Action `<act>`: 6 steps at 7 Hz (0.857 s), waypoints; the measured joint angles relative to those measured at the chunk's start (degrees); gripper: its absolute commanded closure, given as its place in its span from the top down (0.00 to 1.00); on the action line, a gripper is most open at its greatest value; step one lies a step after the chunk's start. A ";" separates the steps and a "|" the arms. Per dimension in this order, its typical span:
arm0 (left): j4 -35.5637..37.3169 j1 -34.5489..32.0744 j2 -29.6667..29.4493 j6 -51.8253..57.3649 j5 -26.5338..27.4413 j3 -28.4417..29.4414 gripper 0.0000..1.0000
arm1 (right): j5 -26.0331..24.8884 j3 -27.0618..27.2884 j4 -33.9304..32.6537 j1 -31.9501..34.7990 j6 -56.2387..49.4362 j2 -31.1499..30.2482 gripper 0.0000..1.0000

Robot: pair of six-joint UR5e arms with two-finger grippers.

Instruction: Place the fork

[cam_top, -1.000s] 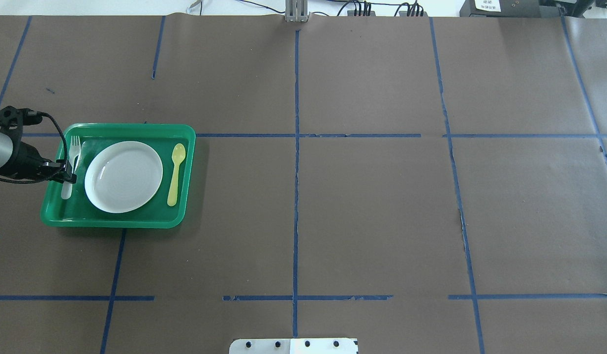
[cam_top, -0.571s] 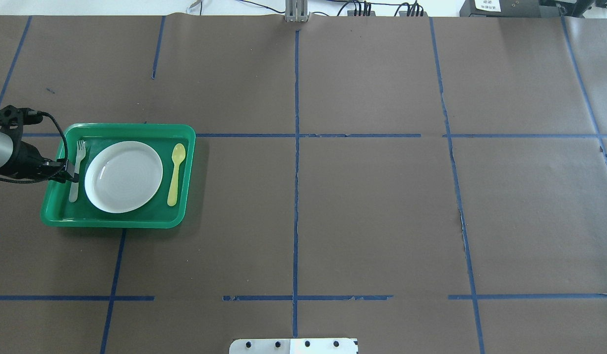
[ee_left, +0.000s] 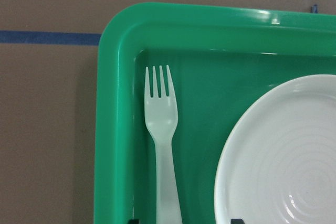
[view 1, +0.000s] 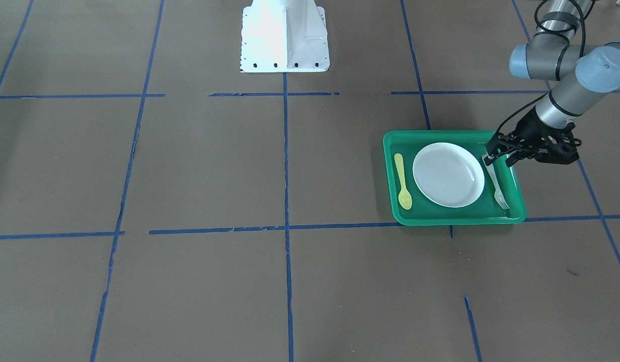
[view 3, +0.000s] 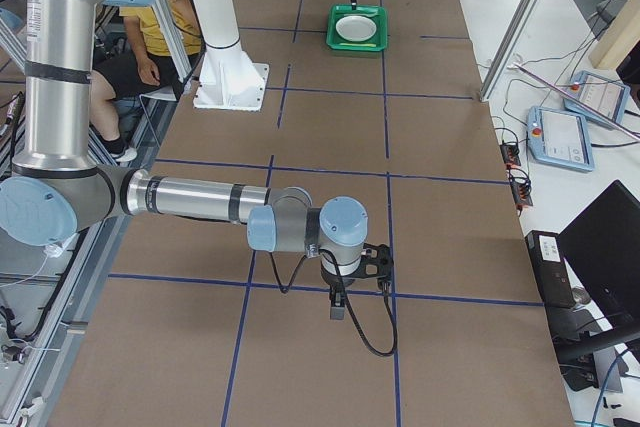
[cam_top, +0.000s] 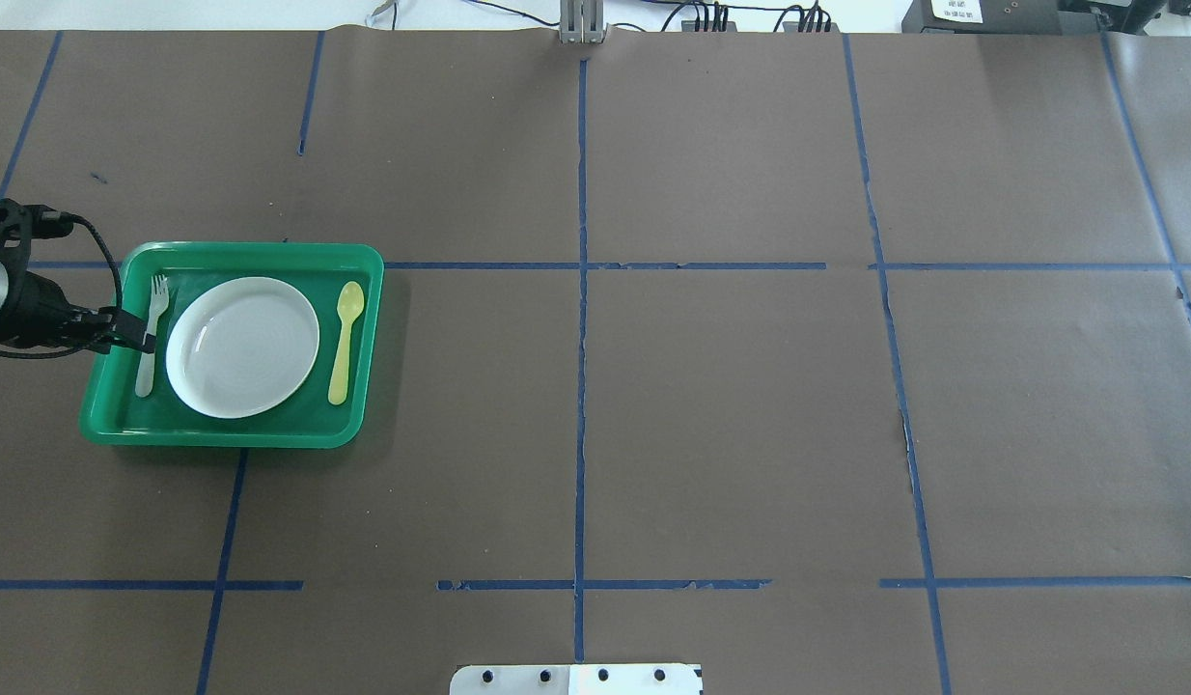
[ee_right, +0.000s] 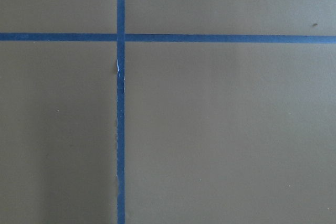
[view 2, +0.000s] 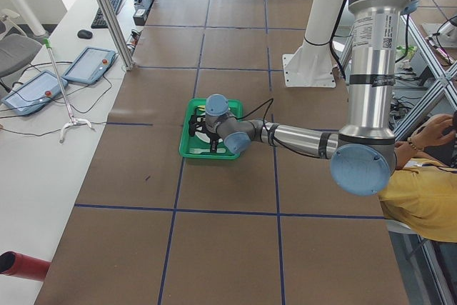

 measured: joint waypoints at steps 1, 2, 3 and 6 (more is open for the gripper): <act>0.06 -2.84 1.51 3.12 -0.01 -0.72 1.00 | -0.01 0.00 0.00 0.00 0.01 0.00 1.00; 0.08 -7.14 3.96 6.24 -0.03 -1.27 1.00 | -0.01 0.00 -0.01 0.00 0.01 0.00 1.00; 0.37 -11.46 6.36 10.44 -0.19 -1.53 1.00 | 0.01 0.00 -0.03 0.00 -0.02 0.00 1.00; 14.80 -26.13 8.76 36.81 -1.77 -3.04 1.00 | 0.07 0.00 0.00 0.00 0.01 0.00 1.00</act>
